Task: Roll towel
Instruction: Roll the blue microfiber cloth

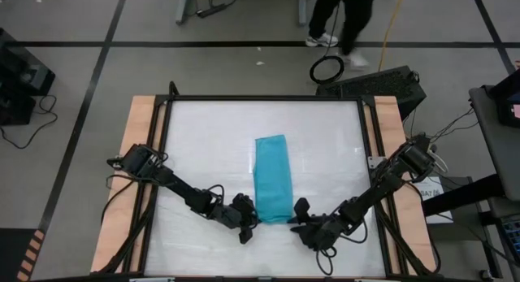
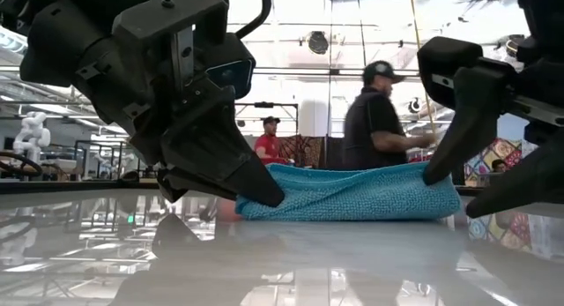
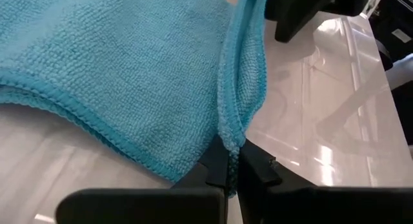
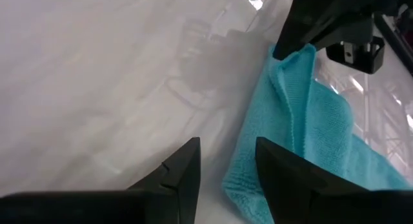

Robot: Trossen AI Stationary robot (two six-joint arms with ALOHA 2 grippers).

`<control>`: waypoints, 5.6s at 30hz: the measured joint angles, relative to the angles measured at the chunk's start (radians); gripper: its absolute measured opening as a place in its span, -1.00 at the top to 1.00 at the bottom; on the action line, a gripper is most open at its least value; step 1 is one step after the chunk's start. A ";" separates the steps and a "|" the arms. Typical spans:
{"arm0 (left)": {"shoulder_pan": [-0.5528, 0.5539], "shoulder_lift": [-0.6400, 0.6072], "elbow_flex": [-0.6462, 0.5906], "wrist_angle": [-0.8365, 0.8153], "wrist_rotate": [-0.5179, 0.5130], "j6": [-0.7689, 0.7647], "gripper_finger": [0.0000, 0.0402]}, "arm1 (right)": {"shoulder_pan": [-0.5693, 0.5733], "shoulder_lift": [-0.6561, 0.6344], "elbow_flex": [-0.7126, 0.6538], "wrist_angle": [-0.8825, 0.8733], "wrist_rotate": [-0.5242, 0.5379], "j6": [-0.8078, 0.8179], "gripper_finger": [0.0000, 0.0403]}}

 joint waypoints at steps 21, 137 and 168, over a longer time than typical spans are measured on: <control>0.000 0.000 0.000 -0.007 0.008 0.000 0.92 | -0.020 0.001 0.017 -0.014 0.027 -0.048 0.31; 0.169 -0.007 0.199 -0.301 0.573 0.346 0.94 | -0.172 -0.098 0.013 -0.120 -0.521 0.894 0.97; 0.214 0.001 0.199 -0.413 0.607 0.176 0.94 | -0.142 -0.101 0.014 -0.184 -0.533 0.671 0.24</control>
